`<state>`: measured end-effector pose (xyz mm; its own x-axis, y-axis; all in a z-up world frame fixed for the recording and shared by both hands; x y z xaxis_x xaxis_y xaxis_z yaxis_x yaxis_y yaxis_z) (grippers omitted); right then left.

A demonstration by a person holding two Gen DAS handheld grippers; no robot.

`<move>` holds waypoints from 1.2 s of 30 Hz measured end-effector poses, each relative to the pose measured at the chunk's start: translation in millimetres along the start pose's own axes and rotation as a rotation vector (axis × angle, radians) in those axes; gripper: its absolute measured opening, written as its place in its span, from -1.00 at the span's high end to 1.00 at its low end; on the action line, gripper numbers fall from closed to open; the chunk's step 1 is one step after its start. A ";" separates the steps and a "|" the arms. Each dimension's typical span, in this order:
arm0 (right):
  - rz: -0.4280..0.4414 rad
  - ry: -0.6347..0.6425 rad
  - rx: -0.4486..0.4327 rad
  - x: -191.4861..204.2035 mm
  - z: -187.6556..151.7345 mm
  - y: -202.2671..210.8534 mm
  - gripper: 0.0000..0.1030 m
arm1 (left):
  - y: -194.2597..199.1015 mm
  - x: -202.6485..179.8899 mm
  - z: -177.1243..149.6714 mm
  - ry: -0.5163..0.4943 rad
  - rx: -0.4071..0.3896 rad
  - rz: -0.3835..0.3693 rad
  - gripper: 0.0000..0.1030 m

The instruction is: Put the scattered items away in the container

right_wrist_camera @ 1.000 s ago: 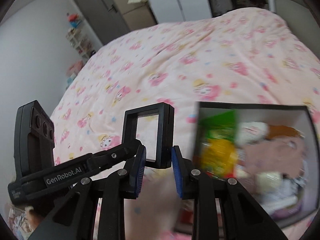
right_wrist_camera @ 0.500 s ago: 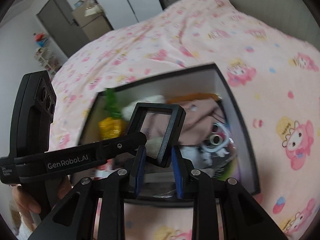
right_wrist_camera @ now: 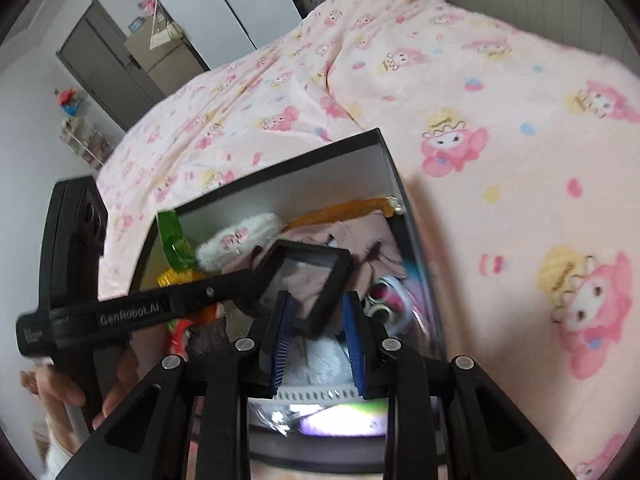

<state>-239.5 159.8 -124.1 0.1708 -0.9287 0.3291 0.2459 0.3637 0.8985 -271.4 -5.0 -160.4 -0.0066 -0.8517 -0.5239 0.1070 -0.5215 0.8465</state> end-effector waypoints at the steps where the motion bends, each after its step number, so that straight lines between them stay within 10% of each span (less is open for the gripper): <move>1: -0.023 0.009 0.014 2.3 -4.5 -0.8 0.56 | -0.9 -0.1 -1.2 0.002 0.004 -0.003 0.40; 16: -0.103 0.013 0.032 -0.8 2.2 -29.6 0.58 | 2.4 -8.8 0.1 -0.043 -0.033 0.009 0.45; 21: -0.117 0.019 -0.018 8.0 -0.1 -13.3 0.55 | 23.5 -13.9 -2.2 -0.084 -0.121 0.110 -0.05; 26: -0.266 0.040 -0.112 15.8 0.3 20.4 0.00 | 69.4 -25.0 -6.4 -0.119 -0.323 0.283 -0.60; 36: -0.280 0.012 -0.241 52.8 -8.0 94.0 -0.44 | 154.3 -36.7 -41.3 -0.111 -0.504 0.433 -0.82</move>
<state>-199.7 145.5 -24.6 0.0761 -0.9942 0.0753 0.5025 0.1035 0.8583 -213.6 -52.1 -14.5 0.0417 -0.9928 -0.1119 0.5737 -0.0679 0.8162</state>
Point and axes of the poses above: each gripper's, at about its wrist camera, not at the fingertips, and y roughly against the way its jaws point, x to its left, z to its top, the point moved 5 cm from there along -y, roughly the way its jaws point, and after that the axes turned 12 degrees about x, right-handed, at the moved point
